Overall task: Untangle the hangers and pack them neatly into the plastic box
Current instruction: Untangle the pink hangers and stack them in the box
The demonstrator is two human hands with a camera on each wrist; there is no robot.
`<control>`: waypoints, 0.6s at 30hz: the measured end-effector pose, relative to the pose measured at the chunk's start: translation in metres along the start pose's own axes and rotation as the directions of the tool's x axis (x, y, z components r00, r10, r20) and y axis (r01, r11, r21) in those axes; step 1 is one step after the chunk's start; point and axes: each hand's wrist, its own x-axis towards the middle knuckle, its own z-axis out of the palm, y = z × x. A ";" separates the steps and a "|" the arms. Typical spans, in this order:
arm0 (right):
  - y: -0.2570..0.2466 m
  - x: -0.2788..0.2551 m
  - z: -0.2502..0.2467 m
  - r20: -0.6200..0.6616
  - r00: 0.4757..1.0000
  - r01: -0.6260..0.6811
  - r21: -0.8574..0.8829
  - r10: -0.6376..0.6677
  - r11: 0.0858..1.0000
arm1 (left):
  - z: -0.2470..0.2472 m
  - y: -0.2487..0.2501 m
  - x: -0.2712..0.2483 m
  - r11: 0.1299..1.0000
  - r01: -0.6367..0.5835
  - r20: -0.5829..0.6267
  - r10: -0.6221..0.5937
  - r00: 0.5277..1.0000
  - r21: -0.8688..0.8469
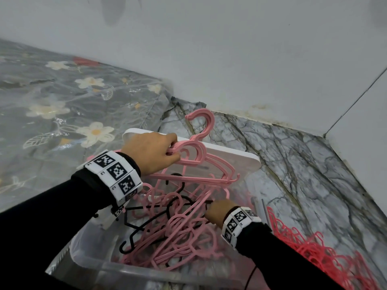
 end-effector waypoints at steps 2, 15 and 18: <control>0.006 -0.014 -0.015 -0.127 0.992 0.024 0.049 -0.018 0.999 | -0.002 0.001 0.000 1.000 0.001 -0.004 -0.001 1.000 -0.015; 0.045 -0.059 -0.046 -0.523 0.843 0.089 0.365 0.125 0.927 | -0.016 0.002 -0.003 0.966 0.099 -0.044 -0.113 0.993 -0.237; 0.052 -0.067 -0.057 -0.591 0.786 0.130 0.445 0.181 0.886 | -0.015 0.000 -0.005 0.971 0.088 -0.055 -0.103 0.993 -0.221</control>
